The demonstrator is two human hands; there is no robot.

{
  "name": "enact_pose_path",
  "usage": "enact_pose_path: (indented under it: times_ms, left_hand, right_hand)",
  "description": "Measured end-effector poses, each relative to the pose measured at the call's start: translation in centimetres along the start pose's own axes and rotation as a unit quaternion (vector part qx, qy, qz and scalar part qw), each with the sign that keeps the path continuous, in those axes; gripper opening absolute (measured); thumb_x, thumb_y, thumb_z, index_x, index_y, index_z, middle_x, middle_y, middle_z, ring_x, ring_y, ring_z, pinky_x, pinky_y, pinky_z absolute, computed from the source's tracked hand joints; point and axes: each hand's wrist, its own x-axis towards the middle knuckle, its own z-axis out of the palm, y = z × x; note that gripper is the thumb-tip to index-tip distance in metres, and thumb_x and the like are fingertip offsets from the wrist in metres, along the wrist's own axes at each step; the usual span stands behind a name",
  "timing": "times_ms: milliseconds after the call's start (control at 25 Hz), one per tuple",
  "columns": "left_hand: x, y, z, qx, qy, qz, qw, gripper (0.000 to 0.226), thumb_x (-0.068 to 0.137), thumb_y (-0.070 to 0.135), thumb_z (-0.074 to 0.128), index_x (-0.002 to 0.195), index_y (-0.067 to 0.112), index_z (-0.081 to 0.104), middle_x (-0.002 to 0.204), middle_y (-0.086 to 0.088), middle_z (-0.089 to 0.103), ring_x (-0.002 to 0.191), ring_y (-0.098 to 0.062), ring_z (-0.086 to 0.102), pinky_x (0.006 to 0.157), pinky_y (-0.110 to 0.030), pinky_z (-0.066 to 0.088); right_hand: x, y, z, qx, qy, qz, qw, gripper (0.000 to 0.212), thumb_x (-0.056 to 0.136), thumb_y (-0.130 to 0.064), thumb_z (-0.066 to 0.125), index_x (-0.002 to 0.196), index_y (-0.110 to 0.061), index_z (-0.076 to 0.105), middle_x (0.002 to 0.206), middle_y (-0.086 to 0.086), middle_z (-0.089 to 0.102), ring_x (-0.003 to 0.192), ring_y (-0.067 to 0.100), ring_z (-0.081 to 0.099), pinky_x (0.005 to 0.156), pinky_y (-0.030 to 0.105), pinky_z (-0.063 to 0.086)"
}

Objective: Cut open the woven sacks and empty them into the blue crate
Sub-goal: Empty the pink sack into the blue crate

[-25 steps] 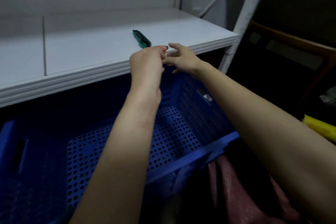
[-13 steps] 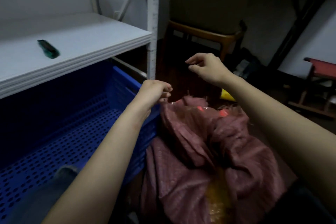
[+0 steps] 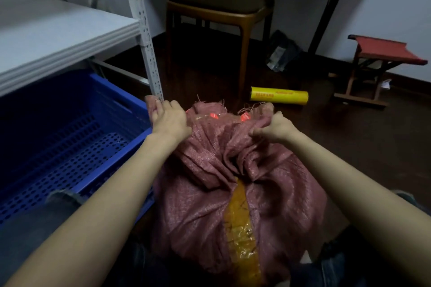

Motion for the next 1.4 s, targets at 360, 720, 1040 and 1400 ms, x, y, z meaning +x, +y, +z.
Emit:
enact_pose_path:
  times_ms: [360,720,1040,1400]
  left_hand:
    - [-3.7,6.4,4.8,0.038,-0.122,0.172,0.977,0.078,0.083,0.018,0.063,0.147,0.013,0.018,0.151,-0.014,0.026,0.141,-0.030,0.022,0.111,-0.042,0.025]
    - [-9.3,6.3,0.3,-0.156,-0.029,0.148,0.976,0.029,0.088,0.000,0.042,0.114,-0.001,0.056,0.122,-0.026,0.058,0.117,-0.039,0.051,0.092,-0.032,0.035]
    - [-11.0,4.8,-3.9,-0.284,0.066,0.106,0.951,0.029,0.092,0.009,0.046,0.116,0.009,0.062,0.119,-0.013,0.064,0.118,-0.030,0.054,0.095,-0.032,0.041]
    - [-10.9,0.7,-1.9,-0.055,-0.122,0.046,0.990,0.060,0.085,0.040,0.063,0.130,0.003,0.047,0.131,-0.018,0.052,0.121,-0.033,0.048,0.094,-0.030,0.036]
  right_hand:
    - [-5.3,2.4,-3.3,0.278,-0.009,-0.115,0.954,0.037,0.071,0.020,0.041,0.083,-0.005,0.065,0.053,0.004,0.044,0.046,0.013,0.039,0.045,0.021,0.033]
    - [-9.6,4.1,-8.2,0.258,-0.003,-0.185,0.948,0.032,0.076,-0.019,0.077,0.096,-0.018,0.052,0.068,-0.011,0.059,0.057,-0.002,0.052,0.044,0.010,0.042]
    - [-9.4,1.8,-2.2,-0.043,-0.143,-0.229,0.962,0.013,0.088,-0.013,0.064,0.076,-0.008,0.060,0.077,-0.005,0.058,0.074,0.006,0.053,0.073,0.019,0.041]
    - [-9.8,-3.0,-5.2,0.563,-0.043,-0.078,0.822,0.030,0.099,0.002,0.035,0.078,-0.011,0.053,0.048,0.002,0.059,0.040,0.009,0.058,0.039,0.020,0.050]
